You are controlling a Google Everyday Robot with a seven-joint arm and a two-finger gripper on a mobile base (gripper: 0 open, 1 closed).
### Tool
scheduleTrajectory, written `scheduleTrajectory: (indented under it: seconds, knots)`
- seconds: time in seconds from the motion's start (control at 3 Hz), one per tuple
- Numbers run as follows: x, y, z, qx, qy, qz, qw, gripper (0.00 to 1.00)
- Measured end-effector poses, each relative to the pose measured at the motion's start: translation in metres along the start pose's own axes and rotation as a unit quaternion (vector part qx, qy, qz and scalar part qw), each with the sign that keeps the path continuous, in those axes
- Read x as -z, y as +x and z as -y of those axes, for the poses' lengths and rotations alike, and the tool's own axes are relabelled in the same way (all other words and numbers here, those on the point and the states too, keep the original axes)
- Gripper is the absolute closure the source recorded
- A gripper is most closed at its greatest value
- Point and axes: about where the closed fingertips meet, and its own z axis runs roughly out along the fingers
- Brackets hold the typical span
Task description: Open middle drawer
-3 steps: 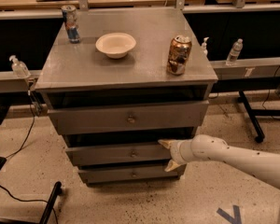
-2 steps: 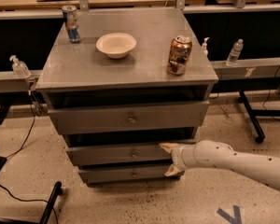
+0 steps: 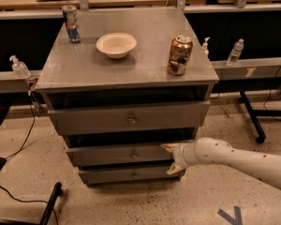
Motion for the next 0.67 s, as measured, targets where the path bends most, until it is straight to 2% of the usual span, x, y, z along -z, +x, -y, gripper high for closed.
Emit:
scheduleTrajectory:
  seconds: [0.67]
  knots:
    - [-0.025,0.006,0.026,0.035,0.001,0.027,0.999,0.34]
